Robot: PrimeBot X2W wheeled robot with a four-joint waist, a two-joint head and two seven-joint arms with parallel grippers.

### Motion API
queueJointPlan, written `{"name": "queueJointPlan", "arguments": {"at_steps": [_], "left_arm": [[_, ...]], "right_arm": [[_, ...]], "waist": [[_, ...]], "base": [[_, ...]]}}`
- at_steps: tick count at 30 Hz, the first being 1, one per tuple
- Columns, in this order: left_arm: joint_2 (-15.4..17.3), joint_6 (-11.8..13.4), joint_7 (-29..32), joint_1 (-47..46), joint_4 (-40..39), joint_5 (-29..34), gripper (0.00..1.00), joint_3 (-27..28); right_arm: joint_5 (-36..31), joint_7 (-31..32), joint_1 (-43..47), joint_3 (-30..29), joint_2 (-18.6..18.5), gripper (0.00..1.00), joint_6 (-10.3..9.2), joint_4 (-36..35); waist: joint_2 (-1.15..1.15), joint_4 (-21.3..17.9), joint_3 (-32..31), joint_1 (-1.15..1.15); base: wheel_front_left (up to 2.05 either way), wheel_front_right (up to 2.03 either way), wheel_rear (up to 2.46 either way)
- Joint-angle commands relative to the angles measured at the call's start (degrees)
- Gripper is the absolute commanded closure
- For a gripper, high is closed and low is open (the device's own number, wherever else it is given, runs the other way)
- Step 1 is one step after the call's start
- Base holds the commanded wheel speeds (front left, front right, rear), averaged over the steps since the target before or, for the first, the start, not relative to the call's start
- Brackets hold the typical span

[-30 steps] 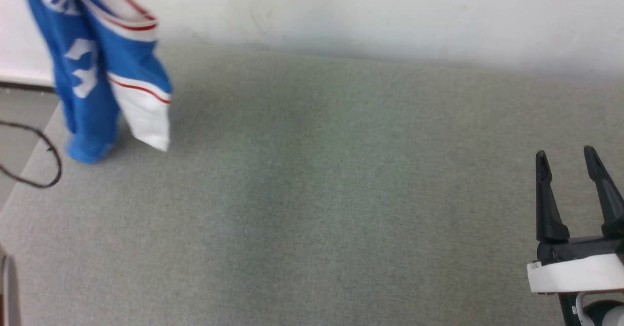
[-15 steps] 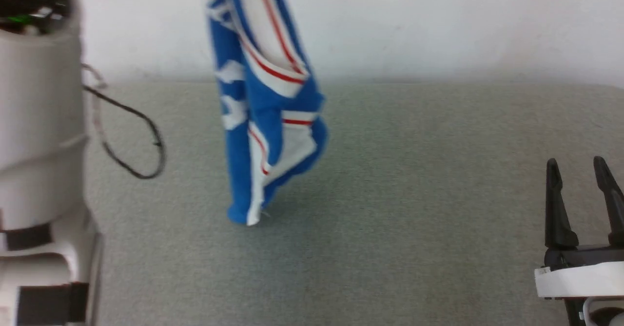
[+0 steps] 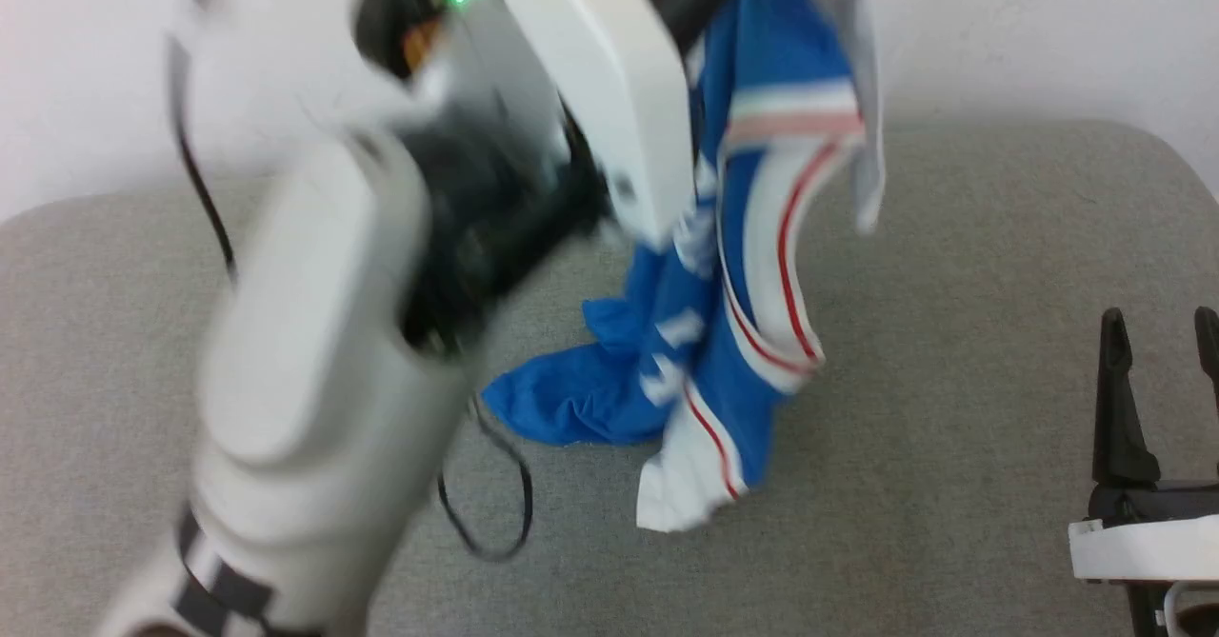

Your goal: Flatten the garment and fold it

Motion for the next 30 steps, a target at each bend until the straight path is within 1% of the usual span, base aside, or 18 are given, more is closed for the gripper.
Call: {"name": "queueJointPlan", "arguments": {"at_steps": [1, 3, 5, 9, 12, 15, 20, 21, 22, 23, 27, 30], "left_arm": [[0.0, 0.0, -1.5, 4.4, -0.4, 1.4, 1.00, -1.8], [0.3, 0.0, -3.5, 9.9, -0.1, 3.0, 1.00, -4.4], [2.0, -0.4, -5.2, 15.0, 0.7, 5.9, 1.00, -7.7], [3.9, 0.7, -8.9, 24.4, 4.8, 9.5, 1.00, -11.9], [4.6, 1.4, -11.2, 29.2, 9.1, 11.1, 1.00, -13.9], [4.7, 1.4, -13.2, 32.1, 13.5, 11.7, 1.00, -15.2], [2.4, 2.2, -17.3, 33.9, 18.3, 10.4, 1.00, -14.4], [1.9, 2.3, -18.3, 33.7, 18.7, 10.2, 0.83, -14.1], [1.3, 2.4, -19.3, 33.4, 18.8, 9.8, 0.52, -13.5], [0.9, 2.6, -20.5, 33.2, 18.7, 9.4, 0.00, -12.7], [0.1, 3.6, -25.2, 32.2, 15.8, 8.2, 0.00, -9.3], [0.3, 4.5, -28.5, 32.9, 11.0, 6.8, 0.00, -5.9]], "right_arm": [[0.2, -0.4, 0.6, -0.3, 0.1, 0.00, -0.05, -0.3], [0.0, -0.3, 0.6, -0.6, 0.1, 0.00, -0.05, -0.5], [-0.2, -0.1, 0.7, -0.8, 0.1, 0.00, -0.05, -0.8], [-0.6, 0.3, 0.5, -1.0, 0.1, 0.00, -0.05, -1.3], [-0.9, 0.6, 0.4, -0.8, 0.1, 0.00, -0.05, -1.8], [-1.1, 1.0, 0.3, -0.4, 0.1, 0.00, -0.05, -2.0], [-1.4, 1.5, 0.2, -0.4, 0.1, 0.00, -0.05, -2.3], [-1.4, 1.6, 0.2, -0.5, 0.1, 0.00, -0.05, -2.4], [-1.4, 1.7, 0.3, -0.5, 0.1, 0.00, -0.05, -2.5], [-1.5, 1.8, 0.3, -0.5, 0.1, 0.00, -0.05, -2.5], [-1.4, 1.9, 0.3, -0.5, 0.1, 0.00, -0.05, -2.3], [-1.3, 2.2, 0.8, -0.4, 0.1, 0.00, -0.05, -2.4]], "waist": [[0.00, -0.6, 0.9, 0.00], [0.00, -0.8, 1.4, 0.00], [0.00, -0.9, 1.9, 0.00], [0.00, -1.3, 2.9, 0.00], [0.00, -1.3, 3.6, 0.00], [0.00, -1.3, 4.0, 0.00], [0.00, -0.8, 4.1, 0.00], [0.00, -0.6, 4.0, 0.00], [0.00, -0.4, 3.9, 0.00], [0.00, -0.3, 3.7, 0.00], [0.00, 0.2, 2.8, 0.00], [0.00, 0.2, 1.9, 0.00]], "base": [[0.00, 0.00, 0.00], [0.00, 0.00, 0.00], [0.00, 0.00, 0.00], [0.00, 0.00, 0.00], [0.00, 0.00, 0.00], [0.00, 0.00, 0.00], [0.00, 0.00, 0.00], [0.00, 0.00, 0.00], [0.00, 0.00, 0.00], [0.00, 0.00, 0.00], [0.00, 0.00, 0.00], [0.00, 0.00, 0.00]]}}
